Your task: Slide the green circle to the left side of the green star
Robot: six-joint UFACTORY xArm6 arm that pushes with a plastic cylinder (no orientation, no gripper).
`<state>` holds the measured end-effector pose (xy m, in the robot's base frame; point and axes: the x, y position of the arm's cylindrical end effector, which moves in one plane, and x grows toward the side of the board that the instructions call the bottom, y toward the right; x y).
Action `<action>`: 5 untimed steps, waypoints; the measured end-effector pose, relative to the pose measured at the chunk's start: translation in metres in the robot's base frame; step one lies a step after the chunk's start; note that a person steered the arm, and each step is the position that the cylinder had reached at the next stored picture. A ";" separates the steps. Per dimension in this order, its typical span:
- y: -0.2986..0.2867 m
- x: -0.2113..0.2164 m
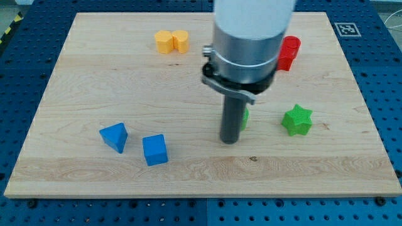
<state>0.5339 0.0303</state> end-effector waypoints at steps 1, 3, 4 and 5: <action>-0.025 -0.013; 0.016 -0.049; 0.044 -0.044; 0.030 -0.039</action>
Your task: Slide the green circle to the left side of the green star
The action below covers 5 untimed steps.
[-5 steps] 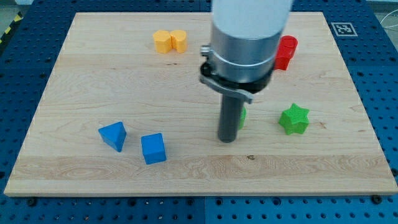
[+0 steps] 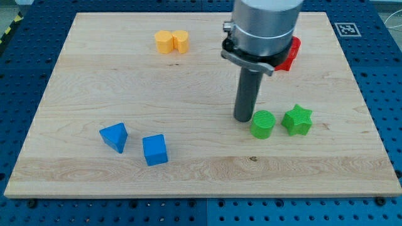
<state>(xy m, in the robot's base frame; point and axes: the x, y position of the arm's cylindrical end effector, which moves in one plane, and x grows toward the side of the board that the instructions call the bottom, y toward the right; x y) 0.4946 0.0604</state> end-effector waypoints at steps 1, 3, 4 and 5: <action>-0.002 0.025; 0.043 0.028; 0.047 0.028; 0.039 0.034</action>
<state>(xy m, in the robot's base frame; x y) 0.5285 0.0993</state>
